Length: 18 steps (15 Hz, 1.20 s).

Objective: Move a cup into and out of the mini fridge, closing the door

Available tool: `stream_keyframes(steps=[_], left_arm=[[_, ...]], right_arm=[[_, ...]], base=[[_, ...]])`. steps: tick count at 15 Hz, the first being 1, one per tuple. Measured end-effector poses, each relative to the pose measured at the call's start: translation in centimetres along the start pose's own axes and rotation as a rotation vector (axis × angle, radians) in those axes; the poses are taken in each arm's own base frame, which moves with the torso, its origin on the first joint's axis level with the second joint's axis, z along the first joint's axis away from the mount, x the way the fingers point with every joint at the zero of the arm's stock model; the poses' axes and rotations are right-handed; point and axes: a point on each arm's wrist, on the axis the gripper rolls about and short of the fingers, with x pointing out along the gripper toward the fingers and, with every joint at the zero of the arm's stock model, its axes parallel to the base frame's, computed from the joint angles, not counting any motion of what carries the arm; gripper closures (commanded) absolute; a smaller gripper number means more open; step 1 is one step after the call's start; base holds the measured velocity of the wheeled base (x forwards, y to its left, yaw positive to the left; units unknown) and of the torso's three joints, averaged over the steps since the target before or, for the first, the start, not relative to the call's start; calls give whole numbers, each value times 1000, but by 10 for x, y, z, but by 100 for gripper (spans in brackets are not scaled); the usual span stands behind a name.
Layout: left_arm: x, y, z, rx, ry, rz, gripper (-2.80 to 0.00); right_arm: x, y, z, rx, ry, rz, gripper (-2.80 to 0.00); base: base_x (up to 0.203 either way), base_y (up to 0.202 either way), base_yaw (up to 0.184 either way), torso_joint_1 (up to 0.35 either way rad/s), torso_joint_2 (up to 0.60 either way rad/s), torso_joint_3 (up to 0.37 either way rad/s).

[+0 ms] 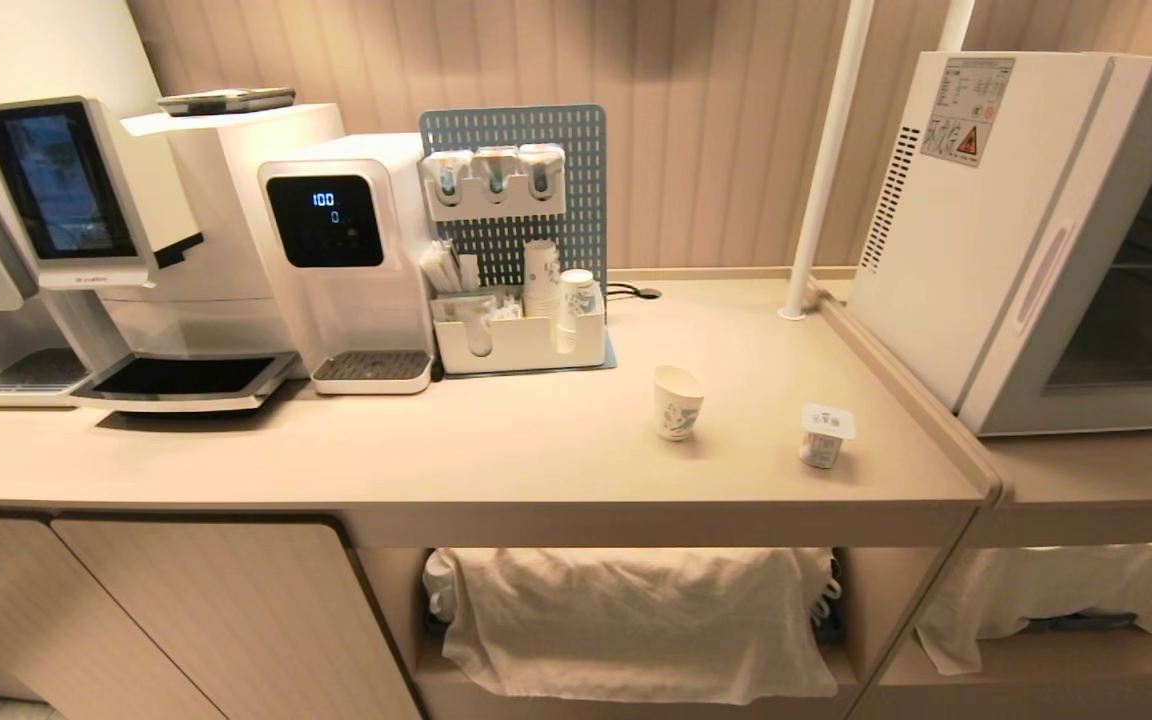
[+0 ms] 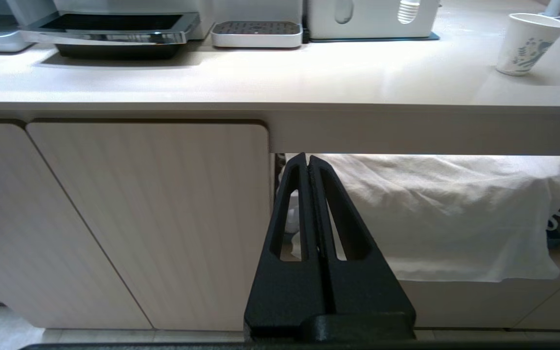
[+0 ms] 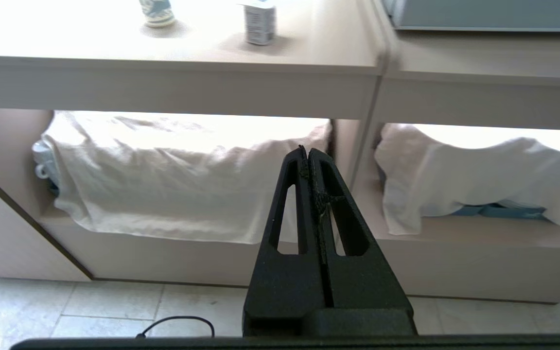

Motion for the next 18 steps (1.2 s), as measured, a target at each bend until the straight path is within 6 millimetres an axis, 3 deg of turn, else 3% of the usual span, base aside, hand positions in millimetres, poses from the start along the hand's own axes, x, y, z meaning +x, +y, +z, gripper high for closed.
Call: stream_keyframes(steps=[4, 18], left_arm=[[0, 0, 0, 0, -3, -1, 0], [0, 0, 0, 4, -3, 0, 0]], right_arm=[[0, 0, 0, 2, -1, -1, 0], [0, -1, 0, 58, -3, -30, 0]], base=[[0, 149, 1, 4, 3, 3], [0, 0, 0, 0, 0, 0]])
